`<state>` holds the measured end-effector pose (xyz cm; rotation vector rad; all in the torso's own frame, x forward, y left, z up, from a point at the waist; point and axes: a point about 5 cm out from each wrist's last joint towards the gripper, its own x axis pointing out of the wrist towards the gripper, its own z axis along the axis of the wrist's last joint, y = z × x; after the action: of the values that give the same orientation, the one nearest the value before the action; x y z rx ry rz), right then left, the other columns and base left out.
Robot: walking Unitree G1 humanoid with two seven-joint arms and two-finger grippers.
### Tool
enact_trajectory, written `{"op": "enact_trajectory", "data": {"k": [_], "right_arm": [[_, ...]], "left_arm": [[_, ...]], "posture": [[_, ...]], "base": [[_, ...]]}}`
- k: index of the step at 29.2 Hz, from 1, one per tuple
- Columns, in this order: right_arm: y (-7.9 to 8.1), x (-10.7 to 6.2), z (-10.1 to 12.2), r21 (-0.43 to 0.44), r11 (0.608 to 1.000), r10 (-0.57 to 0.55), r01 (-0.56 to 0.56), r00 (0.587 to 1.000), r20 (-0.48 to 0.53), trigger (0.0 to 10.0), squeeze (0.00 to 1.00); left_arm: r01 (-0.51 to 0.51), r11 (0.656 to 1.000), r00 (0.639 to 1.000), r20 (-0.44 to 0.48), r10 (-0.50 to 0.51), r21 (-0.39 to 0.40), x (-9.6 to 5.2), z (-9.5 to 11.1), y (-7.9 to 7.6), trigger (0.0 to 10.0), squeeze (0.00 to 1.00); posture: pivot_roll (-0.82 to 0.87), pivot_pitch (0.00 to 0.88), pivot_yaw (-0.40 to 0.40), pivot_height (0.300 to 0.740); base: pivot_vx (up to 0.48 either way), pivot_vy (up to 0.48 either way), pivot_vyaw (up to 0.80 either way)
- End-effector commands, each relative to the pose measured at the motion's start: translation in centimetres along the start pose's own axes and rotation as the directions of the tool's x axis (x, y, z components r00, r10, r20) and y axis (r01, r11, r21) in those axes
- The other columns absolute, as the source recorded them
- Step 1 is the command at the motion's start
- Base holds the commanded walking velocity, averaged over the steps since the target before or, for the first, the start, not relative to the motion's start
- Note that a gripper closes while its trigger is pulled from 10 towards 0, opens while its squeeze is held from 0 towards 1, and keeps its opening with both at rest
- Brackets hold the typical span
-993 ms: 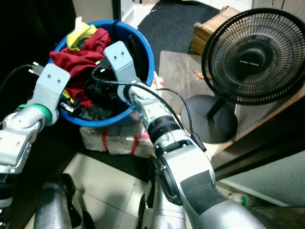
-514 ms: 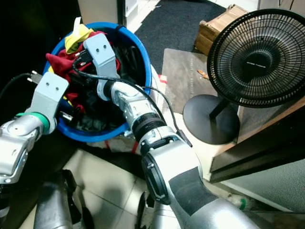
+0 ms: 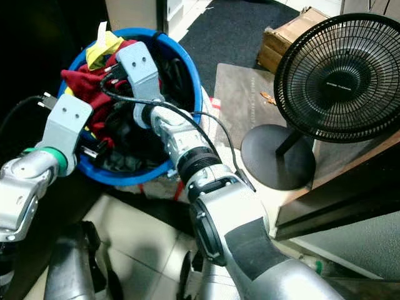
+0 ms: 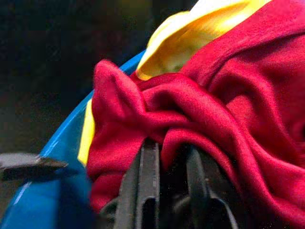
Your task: Clothes washing
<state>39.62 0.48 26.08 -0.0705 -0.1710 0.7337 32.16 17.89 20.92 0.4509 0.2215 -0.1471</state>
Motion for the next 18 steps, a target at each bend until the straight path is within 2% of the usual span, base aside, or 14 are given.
{"op": "enact_trajectory", "data": {"k": [1, 5, 8, 10, 11, 13, 14, 16, 18], "right_arm": [[-1.2, -0.6, -0.5, 0.008, 0.999, -0.053, 0.053, 0.999, 0.005, 0.0, 0.0], [-1.5, -0.6, 0.1, 0.004, 0.997, -0.073, 0.073, 0.996, 0.042, 0.0, 0.0], [-2.8, -1.1, 1.6, -0.018, 0.989, -0.145, 0.149, 0.979, 0.142, 0.0, 0.0], [-4.0, -1.5, 3.4, -0.04, 0.974, -0.208, 0.223, 0.949, 0.239, 0.0, 0.0], [-4.0, -1.5, 3.4, -0.04, 0.974, -0.208, 0.223, 0.949, 0.239, 0.0, 0.0], [-4.8, -2.0, 5.2, -0.054, 0.959, -0.245, 0.278, 0.911, 0.333, 0.0, 0.0], [-4.8, -2.0, 5.2, -0.054, 0.959, -0.245, 0.278, 0.911, 0.333, 0.0, 0.0], [-5.6, -2.9, 8.4, -0.076, 0.935, -0.269, 0.346, 0.834, 0.483, 0.0, 0.0], [-5.6, -2.9, 8.4, -0.076, 0.935, -0.269, 0.346, 0.834, 0.483, 0.0, 0.0]], "left_arm": [[-0.017, 0.999, 0.988, -0.151, 0.013, -0.028, 0.3, -3.0, 0.2, 10.0, 0.0], [-0.018, 0.999, 0.988, -0.152, 0.014, -0.028, 0.3, -3.0, 0.2, 10.0, 0.0], [-0.02, 0.999, 0.988, -0.152, 0.016, -0.028, 0.3, -2.9, 0.3, 10.0, 0.0], [-0.021, 0.999, 0.989, -0.15, 0.017, -0.029, 0.4, -2.9, 0.3, 10.0, 0.0], [-0.021, 0.999, 0.989, -0.15, 0.017, -0.029, 0.4, -2.9, 0.3, 10.0, 0.0], [-0.022, 0.999, 0.989, -0.147, 0.017, -0.03, 0.5, -2.9, 0.3, 10.0, 0.0], [-0.022, 0.999, 0.989, -0.147, 0.017, -0.03, 0.5, -2.9, 0.3, 10.0, 0.0], [-0.024, 0.999, 0.991, -0.134, 0.02, -0.032, 0.7, -2.6, 0.3, 10.0, 0.0], [-0.024, 0.999, 0.991, -0.134, 0.02, -0.032, 0.7, -2.6, 0.3, 10.0, 0.0]], "posture": [[0.15, 0.315, -0.056, 0.465], [0.15, 0.314, -0.055, 0.465], [0.15, 0.307, -0.052, 0.465], [0.15, 0.297, -0.051, 0.465], [0.15, 0.297, -0.051, 0.465], [0.15, 0.289, -0.05, 0.465], [0.15, 0.289, -0.05, 0.465], [0.15, 0.272, -0.048, 0.465], [0.15, 0.272, -0.048, 0.465]], "base": [[0.0, 0.0, 0.0], [0.0, 0.0, 0.0], [0.0, 0.0, 0.0], [0.0, 0.0, 0.0], [0.0, 0.0, 0.0], [0.0, 0.0, 0.0], [0.0, 0.0, 0.0], [0.0, 0.0, 0.0], [0.0, 0.0, 0.0]]}}
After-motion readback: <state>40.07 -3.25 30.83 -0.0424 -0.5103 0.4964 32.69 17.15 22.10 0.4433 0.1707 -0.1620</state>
